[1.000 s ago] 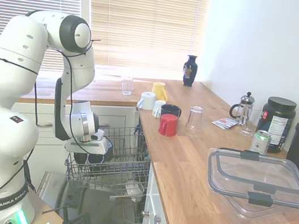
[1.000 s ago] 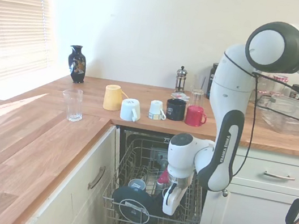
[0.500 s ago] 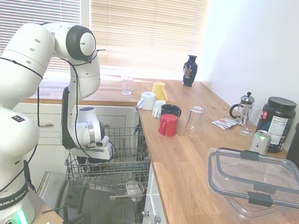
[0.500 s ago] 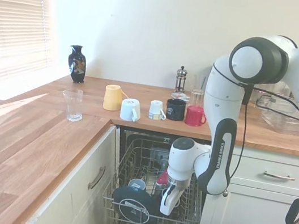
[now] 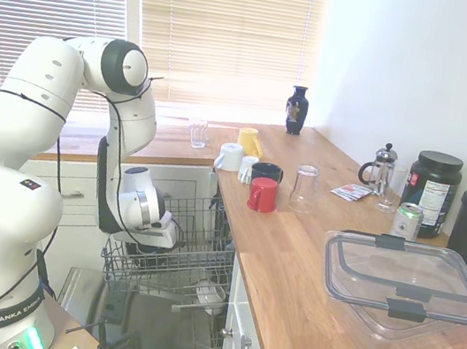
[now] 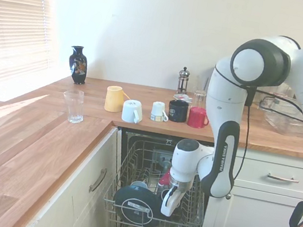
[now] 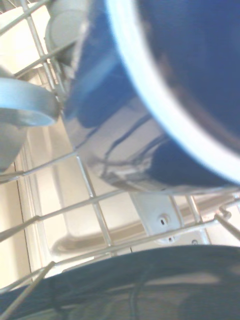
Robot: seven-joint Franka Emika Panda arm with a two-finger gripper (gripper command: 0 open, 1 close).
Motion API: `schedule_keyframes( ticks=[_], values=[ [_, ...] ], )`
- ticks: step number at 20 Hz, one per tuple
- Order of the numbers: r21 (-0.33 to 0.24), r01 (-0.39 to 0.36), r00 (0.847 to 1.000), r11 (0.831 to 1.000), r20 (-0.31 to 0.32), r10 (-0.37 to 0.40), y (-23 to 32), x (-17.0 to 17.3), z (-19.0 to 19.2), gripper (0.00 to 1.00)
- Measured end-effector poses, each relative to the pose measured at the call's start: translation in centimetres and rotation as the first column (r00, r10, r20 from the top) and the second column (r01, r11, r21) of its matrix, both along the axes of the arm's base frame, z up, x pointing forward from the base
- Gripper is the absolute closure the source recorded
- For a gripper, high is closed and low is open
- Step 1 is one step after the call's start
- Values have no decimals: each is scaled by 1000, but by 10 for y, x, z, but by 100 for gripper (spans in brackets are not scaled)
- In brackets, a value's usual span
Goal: Unload a mug from dishwasher
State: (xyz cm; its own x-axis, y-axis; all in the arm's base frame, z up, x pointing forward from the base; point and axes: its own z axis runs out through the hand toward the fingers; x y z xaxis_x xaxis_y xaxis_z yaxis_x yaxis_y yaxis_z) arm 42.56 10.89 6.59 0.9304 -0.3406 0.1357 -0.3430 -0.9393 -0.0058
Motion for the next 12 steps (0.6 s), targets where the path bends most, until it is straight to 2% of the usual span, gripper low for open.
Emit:
schedule_keyframes(
  ticks=[8,12],
  values=[
    [48,29,1000,998,-13,-28,1,0,0,100],
    [49,38,999,998,-22,-36,-1,-1,-2,100]
  ],
)
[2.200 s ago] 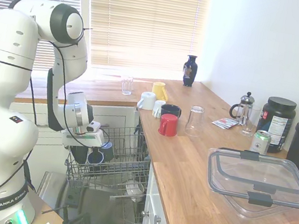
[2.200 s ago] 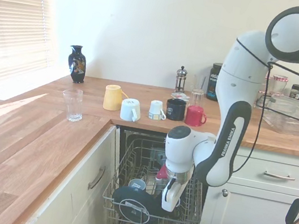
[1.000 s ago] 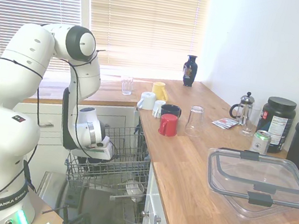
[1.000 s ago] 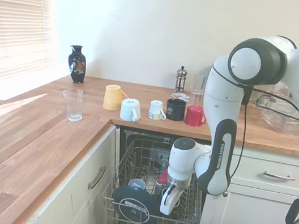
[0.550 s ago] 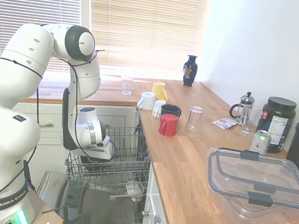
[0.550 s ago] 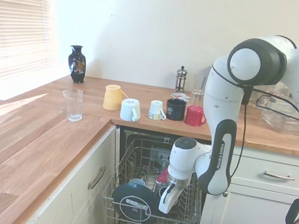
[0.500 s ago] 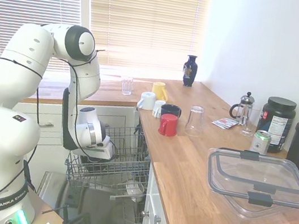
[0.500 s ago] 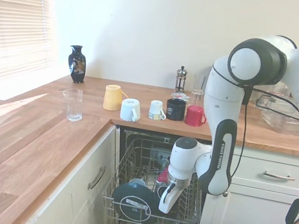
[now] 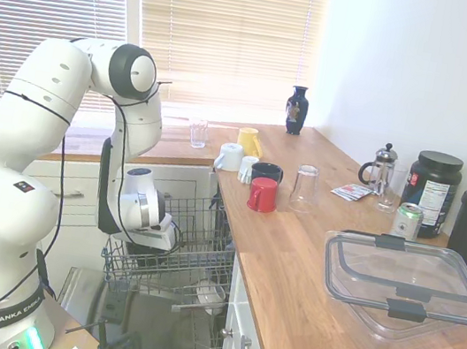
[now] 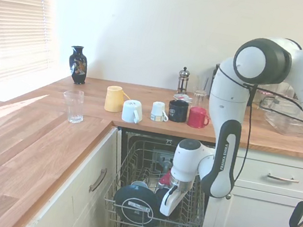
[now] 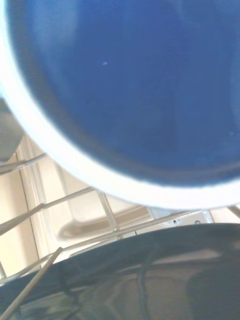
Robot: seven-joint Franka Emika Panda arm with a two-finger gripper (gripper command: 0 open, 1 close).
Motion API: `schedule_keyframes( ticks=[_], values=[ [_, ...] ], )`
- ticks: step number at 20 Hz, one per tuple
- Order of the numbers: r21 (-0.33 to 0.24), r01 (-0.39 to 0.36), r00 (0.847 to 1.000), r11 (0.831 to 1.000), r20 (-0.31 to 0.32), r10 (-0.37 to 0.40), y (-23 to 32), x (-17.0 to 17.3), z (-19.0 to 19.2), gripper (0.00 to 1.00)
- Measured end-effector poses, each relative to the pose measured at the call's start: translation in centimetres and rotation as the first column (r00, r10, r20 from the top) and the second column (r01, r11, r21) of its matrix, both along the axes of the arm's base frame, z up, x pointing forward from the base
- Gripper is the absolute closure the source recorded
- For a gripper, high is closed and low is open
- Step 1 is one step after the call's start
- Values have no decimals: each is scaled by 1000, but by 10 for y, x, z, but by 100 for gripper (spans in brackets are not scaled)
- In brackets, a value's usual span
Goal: Unload a mug from dishwasher
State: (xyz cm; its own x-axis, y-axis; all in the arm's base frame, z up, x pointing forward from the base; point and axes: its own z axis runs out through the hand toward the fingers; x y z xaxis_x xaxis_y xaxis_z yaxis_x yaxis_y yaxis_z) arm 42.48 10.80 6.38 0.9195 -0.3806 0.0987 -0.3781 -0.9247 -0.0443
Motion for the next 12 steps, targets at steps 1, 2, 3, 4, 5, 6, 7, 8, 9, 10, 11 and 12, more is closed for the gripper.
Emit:
schedule_keyframes(
  ticks=[1,2,3,4,5,6,7,8,9,10,11,12],
  values=[
    [0,-1,1000,1000,-1,1,0,0,0,100],
    [1,-3,1000,1000,-1,3,2,0,0,100],
    [1,-4,1000,1000,-1,4,2,-1,0,100],
    [2,-4,1000,1000,-1,4,3,-1,0,100],
    [2,-5,1000,1000,-1,5,3,-1,0,100],
    [5,-4,1000,1000,-1,4,3,-1,0,100],
    [7,-3,1000,1000,-2,3,4,-1,1,100],
    [7,-2,1000,1000,-4,2,4,-1,1,100],
    [3,-1,1000,1000,-7,1,4,0,1,100],
    [-2,0,1000,1000,-9,0,5,0,1,100],
    [-8,0,1000,1000,-12,0,5,0,2,100],
    [-14,1,1000,1000,-12,-2,6,1,3,100]
  ],
)
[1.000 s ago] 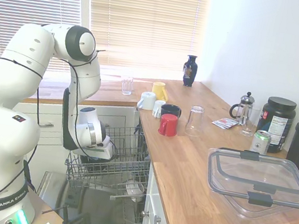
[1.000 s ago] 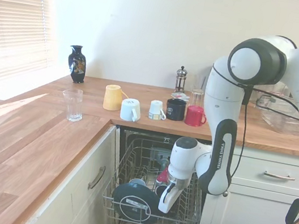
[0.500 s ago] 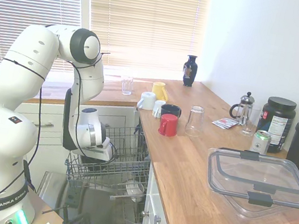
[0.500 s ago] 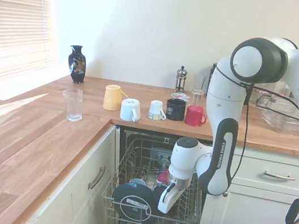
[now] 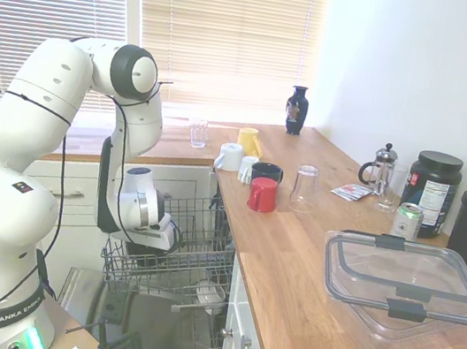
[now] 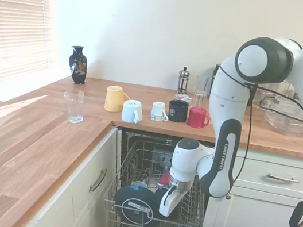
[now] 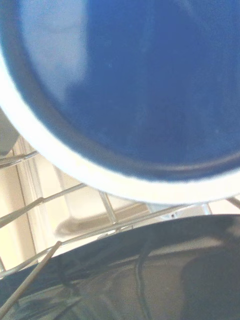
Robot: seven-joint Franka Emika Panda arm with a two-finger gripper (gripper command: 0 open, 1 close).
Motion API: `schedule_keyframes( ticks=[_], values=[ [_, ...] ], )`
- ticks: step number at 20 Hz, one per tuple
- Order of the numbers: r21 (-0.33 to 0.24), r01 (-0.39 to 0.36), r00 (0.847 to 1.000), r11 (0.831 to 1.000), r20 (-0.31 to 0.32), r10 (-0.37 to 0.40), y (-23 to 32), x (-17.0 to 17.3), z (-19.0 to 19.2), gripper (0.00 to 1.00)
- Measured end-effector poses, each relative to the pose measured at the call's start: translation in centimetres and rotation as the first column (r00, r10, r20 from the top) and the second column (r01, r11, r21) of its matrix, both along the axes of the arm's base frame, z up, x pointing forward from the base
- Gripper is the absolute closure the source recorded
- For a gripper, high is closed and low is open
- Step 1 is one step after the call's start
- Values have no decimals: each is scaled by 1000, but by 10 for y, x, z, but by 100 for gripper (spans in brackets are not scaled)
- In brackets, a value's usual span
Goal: Unload a mug from dishwasher
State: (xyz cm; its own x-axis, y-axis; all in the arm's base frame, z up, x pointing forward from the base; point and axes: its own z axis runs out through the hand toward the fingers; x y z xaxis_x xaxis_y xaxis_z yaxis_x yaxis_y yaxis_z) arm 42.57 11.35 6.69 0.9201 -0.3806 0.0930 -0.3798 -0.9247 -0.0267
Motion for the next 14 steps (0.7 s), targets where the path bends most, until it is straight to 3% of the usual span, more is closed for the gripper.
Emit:
schedule_keyframes(
  ticks=[14],
  values=[
    [5,56,998,998,31,-56,-14,-2,35,100]
  ],
)
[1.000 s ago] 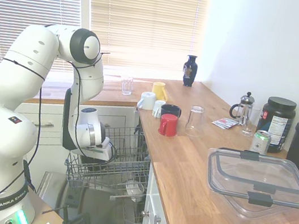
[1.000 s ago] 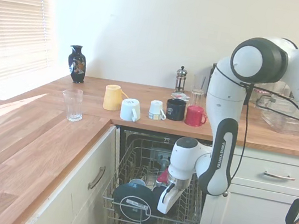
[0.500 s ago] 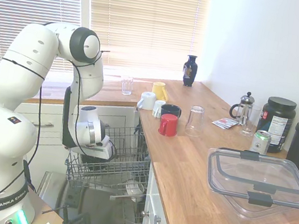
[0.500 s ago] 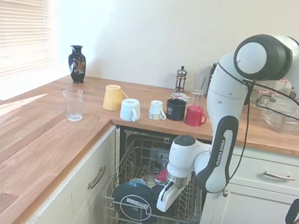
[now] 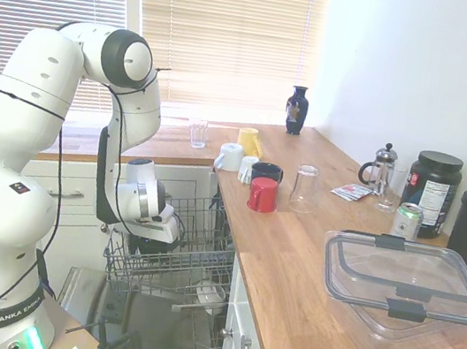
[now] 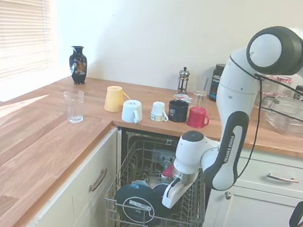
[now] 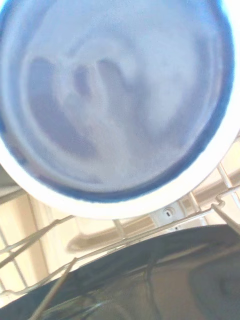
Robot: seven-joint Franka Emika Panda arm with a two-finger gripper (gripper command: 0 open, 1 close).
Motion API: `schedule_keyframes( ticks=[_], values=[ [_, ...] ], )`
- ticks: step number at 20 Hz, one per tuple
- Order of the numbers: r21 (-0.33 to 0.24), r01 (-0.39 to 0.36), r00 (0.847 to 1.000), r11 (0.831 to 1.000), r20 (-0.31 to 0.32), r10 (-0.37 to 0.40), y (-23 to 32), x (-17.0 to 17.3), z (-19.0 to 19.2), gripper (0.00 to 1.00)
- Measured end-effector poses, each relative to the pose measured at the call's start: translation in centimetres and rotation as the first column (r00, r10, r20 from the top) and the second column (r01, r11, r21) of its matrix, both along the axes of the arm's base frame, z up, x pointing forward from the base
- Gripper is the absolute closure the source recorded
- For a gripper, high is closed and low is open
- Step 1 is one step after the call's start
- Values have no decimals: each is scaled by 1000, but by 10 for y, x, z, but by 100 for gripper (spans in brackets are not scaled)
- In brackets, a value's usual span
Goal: Unload a mug from dishwasher
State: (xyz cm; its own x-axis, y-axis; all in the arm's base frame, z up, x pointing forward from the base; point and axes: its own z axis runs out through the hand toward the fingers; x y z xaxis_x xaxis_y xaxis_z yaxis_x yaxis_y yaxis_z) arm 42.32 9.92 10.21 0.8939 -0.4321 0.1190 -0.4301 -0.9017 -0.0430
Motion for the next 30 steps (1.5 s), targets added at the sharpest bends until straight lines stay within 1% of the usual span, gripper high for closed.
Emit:
schedule_keyframes(
  ticks=[9,20,25,30],
  values=[
    [20,73,997,997,14,-74,-14,-2,28,100],
    [42,155,986,987,50,-157,-22,17,65,100],
    [67,185,980,980,60,-189,-29,31,85,100],
    [42,212,972,976,95,-215,-51,37,121,100]
  ],
)
